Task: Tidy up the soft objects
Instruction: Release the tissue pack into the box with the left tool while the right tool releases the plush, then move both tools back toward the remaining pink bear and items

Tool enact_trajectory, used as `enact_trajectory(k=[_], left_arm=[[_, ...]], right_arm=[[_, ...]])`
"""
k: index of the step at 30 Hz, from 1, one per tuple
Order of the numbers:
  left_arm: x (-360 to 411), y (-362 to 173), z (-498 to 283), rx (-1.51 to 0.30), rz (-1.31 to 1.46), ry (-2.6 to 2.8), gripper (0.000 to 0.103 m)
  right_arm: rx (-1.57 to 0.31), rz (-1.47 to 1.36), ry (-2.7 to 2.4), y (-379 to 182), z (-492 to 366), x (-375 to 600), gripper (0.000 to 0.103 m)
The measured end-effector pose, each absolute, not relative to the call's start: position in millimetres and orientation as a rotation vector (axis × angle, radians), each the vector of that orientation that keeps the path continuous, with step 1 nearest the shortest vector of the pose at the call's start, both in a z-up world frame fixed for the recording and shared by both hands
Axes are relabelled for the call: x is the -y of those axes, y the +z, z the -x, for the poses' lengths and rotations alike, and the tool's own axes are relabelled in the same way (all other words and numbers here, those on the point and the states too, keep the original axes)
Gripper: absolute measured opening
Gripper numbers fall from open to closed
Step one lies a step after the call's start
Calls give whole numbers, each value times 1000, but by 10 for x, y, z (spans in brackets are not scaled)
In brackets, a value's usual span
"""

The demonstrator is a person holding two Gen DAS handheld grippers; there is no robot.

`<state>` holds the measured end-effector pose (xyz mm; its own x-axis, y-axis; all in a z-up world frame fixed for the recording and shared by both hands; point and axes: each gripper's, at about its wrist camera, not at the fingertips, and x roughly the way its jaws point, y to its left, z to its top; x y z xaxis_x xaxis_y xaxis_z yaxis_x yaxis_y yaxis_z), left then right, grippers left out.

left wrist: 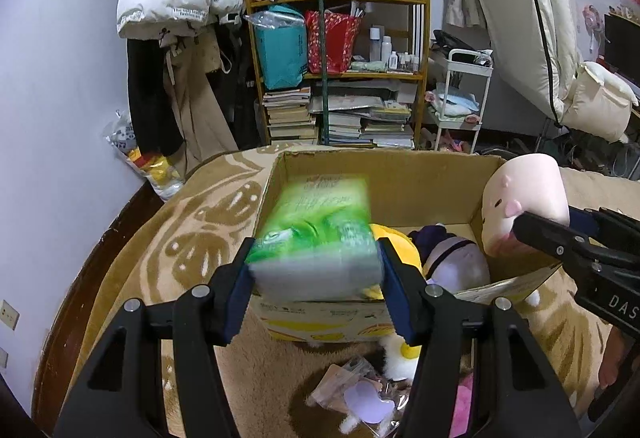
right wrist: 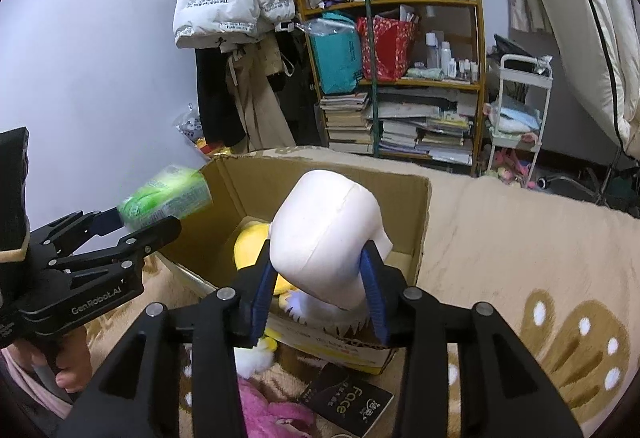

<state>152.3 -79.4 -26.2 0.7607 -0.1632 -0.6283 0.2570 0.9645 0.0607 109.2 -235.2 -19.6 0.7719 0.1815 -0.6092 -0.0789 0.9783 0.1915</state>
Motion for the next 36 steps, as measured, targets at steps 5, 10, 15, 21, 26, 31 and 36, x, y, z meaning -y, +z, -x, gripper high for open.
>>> enact_trajectory(k=[5,10,15,21,26,31,36], left_arm=[[773,-304,-1521,-683,-172,-214,69],[669,-332,-1506,-706,-152,-188,71],[612,-262,-1510,-711,-139,-158,89],[538,-215,-1424,-754,-98,-171,93],[493,-144,-1253,-754,-103,-175,97],[404,-94,-1059,-780,-95,-182,97],[326,-68,-858,-799,-102,-179,97]], right_arm=[[-678,-148,146,-237,-1092,2352,54],[-657,-169,142,-200,-1064,2393,73],[-635,-169,123,-141,-961,2427,95],[-670,-185,93,-148,-858,2440,100],[-668,-155,84,-98,-697,2355,103],[-669,-135,83,-49,-542,2244,103],[-673,-128,79,-9,-406,2166,103]])
